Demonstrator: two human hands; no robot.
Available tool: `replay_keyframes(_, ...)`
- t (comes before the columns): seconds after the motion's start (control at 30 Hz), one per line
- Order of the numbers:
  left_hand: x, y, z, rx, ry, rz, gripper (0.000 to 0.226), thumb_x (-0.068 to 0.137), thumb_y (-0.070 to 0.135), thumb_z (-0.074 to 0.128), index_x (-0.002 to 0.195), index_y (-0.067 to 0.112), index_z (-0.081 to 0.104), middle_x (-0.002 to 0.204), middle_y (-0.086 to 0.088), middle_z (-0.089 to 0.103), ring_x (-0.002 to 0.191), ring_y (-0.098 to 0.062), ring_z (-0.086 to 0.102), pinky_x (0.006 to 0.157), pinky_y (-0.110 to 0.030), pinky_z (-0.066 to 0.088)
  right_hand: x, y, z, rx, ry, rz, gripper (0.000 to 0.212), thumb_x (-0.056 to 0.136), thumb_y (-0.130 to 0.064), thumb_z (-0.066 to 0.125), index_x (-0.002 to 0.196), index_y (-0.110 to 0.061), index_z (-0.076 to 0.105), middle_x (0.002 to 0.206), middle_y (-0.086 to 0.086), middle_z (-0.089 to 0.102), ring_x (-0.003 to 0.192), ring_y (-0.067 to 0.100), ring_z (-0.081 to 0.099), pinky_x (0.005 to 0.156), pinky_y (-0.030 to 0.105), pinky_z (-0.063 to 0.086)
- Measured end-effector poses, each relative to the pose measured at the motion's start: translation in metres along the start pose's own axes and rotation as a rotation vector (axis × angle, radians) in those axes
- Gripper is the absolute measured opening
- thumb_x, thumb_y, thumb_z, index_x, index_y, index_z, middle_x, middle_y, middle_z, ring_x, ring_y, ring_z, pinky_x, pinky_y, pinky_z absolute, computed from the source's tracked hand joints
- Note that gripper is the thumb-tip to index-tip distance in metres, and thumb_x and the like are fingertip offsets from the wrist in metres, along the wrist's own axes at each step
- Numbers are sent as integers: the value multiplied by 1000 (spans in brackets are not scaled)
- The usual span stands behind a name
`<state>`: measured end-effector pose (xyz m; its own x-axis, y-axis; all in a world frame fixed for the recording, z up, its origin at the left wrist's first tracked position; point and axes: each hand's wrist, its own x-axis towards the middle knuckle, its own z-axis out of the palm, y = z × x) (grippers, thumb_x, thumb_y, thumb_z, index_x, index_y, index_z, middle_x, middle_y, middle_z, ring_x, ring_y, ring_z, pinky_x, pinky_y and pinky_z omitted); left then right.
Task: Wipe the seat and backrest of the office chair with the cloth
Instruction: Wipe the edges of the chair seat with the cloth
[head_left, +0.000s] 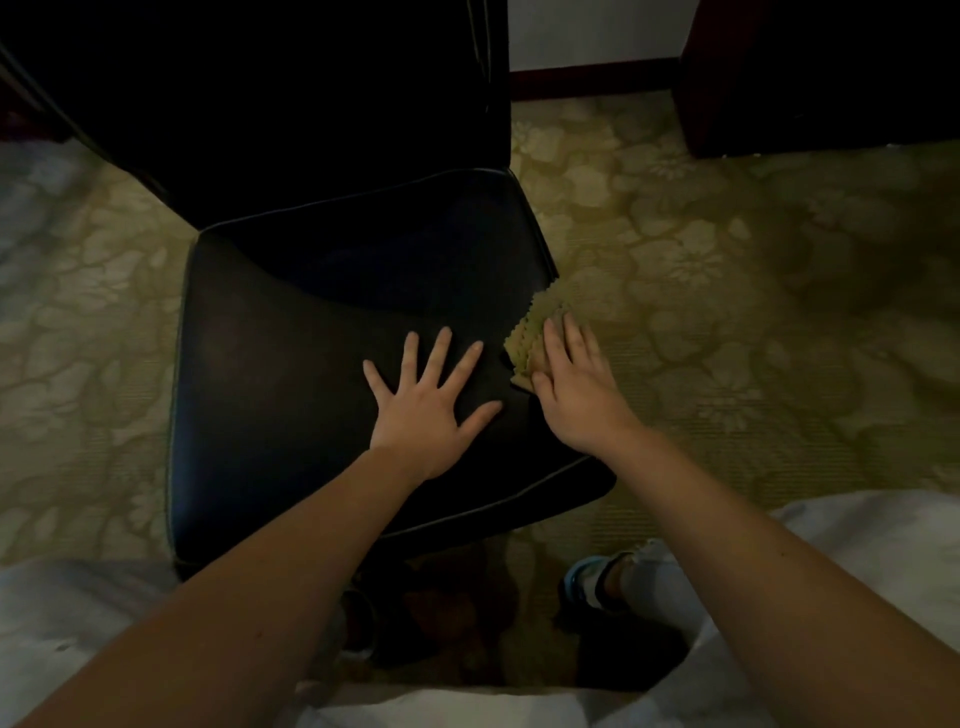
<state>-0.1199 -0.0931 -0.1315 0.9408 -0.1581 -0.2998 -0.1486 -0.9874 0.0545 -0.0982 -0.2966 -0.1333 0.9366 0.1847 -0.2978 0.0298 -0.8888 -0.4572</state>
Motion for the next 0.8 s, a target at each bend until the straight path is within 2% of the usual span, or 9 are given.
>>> replay_keyframes(0.17,-1,0,5,23,33,1,76,90,81,5,153,49,-22,168,6,-20,154,-31,-19,114,-75,-5,-18,-1,9,-85,-4,-1,67,107,-38,27,159,-18,-10,166,7,-16,153,29,-15,124,50,-2)
replay_keyframes(0.33,-1,2,4,30,42,-4,76,90,80,3,155,47,-19,168,5,-19,155,-32,-17,115,-76,-1,9,-7,-1,-122,-19,-49,66,107,-37,29,160,-16,-6,167,8,-15,153,30,-15,121,47,-7)
replay_keyframes(0.63,1,5,6,24,50,-28,76,89,80,1,155,48,-19,169,6,-18,155,-32,-17,115,-75,0,11,-2,-3,-71,20,-39,67,107,-38,30,160,-16,-4,167,8,-10,153,31,-9,124,45,1)
replay_keyframes(0.8,1,3,6,10,62,-8,78,86,81,-4,155,47,-19,169,5,-18,155,-33,-16,115,-76,0,-25,11,11,-103,24,-52,68,106,-40,29,159,-15,-5,167,11,-8,153,32,-6,124,52,11)
